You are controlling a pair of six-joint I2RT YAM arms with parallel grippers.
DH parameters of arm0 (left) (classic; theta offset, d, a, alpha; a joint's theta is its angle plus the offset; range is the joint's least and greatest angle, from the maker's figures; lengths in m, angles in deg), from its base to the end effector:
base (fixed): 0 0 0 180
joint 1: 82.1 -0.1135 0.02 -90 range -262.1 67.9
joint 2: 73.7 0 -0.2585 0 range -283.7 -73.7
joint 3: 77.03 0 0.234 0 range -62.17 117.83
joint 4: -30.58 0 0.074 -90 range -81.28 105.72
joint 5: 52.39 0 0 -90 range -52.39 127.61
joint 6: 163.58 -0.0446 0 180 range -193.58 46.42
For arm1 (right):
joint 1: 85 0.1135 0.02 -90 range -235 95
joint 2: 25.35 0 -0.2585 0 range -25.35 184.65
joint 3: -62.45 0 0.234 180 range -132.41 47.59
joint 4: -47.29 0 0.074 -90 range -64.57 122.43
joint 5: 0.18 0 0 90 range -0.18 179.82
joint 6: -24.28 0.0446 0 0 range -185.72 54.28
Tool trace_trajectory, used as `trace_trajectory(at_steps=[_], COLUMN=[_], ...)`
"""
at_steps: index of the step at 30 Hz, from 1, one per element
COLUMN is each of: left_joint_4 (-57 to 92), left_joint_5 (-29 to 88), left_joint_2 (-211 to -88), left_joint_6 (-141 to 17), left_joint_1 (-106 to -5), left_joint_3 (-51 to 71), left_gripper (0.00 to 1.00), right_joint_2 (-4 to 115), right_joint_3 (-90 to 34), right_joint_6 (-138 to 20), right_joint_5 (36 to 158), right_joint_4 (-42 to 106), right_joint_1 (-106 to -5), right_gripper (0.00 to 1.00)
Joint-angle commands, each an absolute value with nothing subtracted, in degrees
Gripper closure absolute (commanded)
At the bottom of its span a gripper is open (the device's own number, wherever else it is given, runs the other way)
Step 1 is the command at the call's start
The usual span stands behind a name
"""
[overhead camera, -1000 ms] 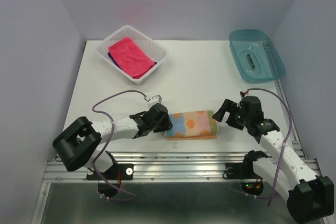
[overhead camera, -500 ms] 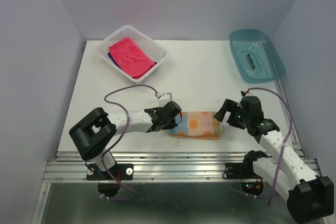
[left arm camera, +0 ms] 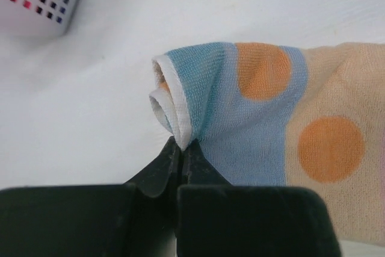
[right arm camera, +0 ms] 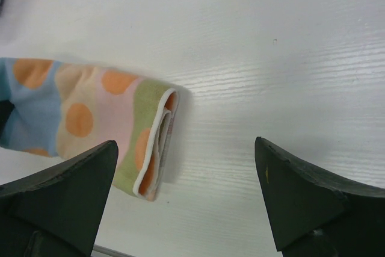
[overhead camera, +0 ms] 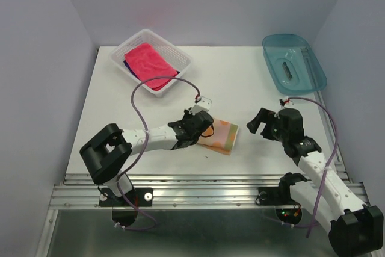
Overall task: Fold and stack the towels
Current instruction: Neatly place the folded towel into the bin
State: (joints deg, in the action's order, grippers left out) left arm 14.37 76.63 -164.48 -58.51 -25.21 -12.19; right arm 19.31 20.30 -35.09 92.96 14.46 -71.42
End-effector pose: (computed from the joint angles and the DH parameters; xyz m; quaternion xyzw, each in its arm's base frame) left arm 0.1953 -0.2481 0.1967 0.1810 0.8532 0.0225 0.4887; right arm 0.1614 0.0415 0.2164 0.1192 0.8801 0.1953 0.4160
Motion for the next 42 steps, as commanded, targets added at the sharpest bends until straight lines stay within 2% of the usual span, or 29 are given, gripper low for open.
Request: trace_trajectory(at_steps=[1,5,13,21,35,42], left_joint_4=[24.3,27.7,32.5,33.1,28.8,24.5], left_joint_5=[84.4,86.0,75.9,66.5,62.9,55.1], left_joint_2=[-162.5,-161.3,-154.7,-153.6,-158.6,-161.7], left_joint_6=[-81.1,-91.1,-108.6,-117.9,-130.7,-133.7], left_joint_1=[-25.3,-27.4,-35.2,-44.8,-53.3,-58.0], left_joint_3=[-10.3,-9.2,-7.2,-2.2,10.7,14.6], left_gripper=[1.00,1.00,1.00,1.00,1.00,1.00], right_joint_2=[19.8,19.9,19.7,20.0,22.4,24.7], right_joint_3=[17.7,19.2,19.2,19.2,18.2,17.2], right_joint_6=[-37.1,-37.0,-36.6,-35.6,-34.5,-34.5], right_joint_5=[90.1,88.4,85.0,81.0,76.8,74.8], right_joint_4=[18.6,19.8,19.0,18.5,17.0,15.9], right_joint_1=[-70.9,-70.9,-70.9,-70.9,-70.9,-70.9], right_gripper=[0.00,0.00,0.00,0.00,0.00,0.00])
